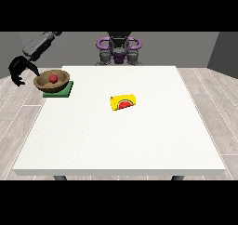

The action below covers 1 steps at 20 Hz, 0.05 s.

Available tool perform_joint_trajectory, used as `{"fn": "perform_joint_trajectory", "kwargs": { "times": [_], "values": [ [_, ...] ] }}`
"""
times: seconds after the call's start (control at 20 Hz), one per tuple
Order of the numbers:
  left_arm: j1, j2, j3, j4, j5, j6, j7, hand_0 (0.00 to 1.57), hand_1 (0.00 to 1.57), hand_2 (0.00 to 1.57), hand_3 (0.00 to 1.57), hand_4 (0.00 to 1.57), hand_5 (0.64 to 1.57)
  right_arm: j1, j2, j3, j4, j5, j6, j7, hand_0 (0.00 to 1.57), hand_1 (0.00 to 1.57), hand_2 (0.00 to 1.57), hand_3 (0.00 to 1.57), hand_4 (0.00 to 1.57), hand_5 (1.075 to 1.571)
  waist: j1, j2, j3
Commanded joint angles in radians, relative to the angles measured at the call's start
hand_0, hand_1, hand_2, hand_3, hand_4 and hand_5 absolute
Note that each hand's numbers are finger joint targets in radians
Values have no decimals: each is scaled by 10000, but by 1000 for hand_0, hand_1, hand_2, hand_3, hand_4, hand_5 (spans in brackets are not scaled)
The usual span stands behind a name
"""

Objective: Pick the cup and pour the ball into the bowl, then pick the bowl and place it on the pad

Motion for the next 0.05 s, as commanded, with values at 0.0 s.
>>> {"fn": "perform_joint_trajectory", "kwargs": {
  "times": [0.0],
  "values": [
    [-2, 281, 94, 293, 174, -183, 259, 0, 0, 0, 0, 0, 1515, -253, -419, -215, 67, -328, 547, 411, 134, 134, 280, 375, 0, 1467, -130, -263, 1]
  ]
}}
